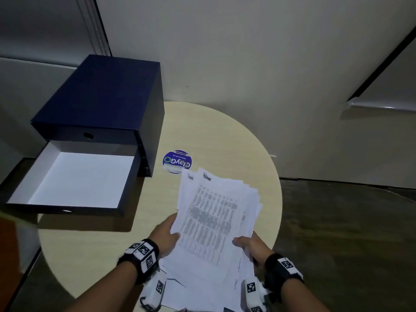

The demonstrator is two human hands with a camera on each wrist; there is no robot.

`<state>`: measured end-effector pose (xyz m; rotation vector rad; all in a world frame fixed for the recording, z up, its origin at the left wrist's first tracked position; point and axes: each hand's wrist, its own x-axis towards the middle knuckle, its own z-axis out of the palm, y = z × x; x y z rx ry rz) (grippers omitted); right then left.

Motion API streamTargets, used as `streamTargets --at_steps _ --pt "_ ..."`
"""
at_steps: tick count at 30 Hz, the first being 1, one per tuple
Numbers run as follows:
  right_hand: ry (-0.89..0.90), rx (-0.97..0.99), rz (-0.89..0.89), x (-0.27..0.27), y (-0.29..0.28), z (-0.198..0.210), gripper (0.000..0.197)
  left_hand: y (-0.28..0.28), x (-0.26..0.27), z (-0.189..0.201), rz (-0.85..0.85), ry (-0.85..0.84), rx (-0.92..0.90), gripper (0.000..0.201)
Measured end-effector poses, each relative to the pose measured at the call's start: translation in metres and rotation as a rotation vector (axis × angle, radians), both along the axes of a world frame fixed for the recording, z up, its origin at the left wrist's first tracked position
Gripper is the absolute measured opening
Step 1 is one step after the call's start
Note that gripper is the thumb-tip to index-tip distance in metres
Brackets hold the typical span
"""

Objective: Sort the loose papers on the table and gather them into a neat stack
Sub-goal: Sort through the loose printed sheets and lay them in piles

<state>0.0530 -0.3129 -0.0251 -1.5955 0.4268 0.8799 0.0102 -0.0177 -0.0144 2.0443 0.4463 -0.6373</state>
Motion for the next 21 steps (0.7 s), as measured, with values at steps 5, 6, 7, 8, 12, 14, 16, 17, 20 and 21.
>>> streamTargets --at_steps 5,6,7,8,12,14,16,17,20,21 --pt "-0.041 -0.026 0.068 -0.004 -0.006 0.002 0.061 -0.012 0.001 -0.007 -0.066 0.047 -0.024 0.069" --pt "-0.051 -0.045 0.070 -0.004 -0.004 0.002 0.060 -0.010 0.001 -0.012 -0.046 0.065 -0.047 0.071" --pt "-0.079 -0.042 0.049 -0.005 0.000 0.005 0.061 -0.009 0.002 -0.014 -0.030 0.062 -0.049 0.072" --pt "-0.115 -0.047 0.020 -0.004 0.003 0.003 0.062 -0.006 0.004 -0.016 -0.012 0.055 -0.038 0.072" --pt "-0.211 -0.034 0.015 0.001 0.013 0.014 0.061 0.010 0.012 -0.022 0.115 -0.020 0.017 0.075" --pt "-0.259 0.014 0.013 0.007 0.016 0.037 0.060 0.011 0.017 0.013 0.320 -0.106 -0.092 0.063" --pt "-0.300 0.070 -0.001 0.013 0.020 0.069 0.053 0.008 0.022 0.051 0.511 -0.184 -0.311 0.049" --pt "-0.329 0.090 -0.014 0.017 0.022 0.084 0.048 0.008 0.025 0.069 0.551 -0.223 -0.429 0.050" --pt "-0.462 0.074 -0.073 0.030 0.030 0.112 0.031 0.006 0.034 0.111 0.522 -0.355 -0.577 0.034" --pt "-0.494 0.023 -0.080 0.035 0.032 0.113 0.025 0.006 0.037 0.118 0.529 -0.392 -0.578 0.030"
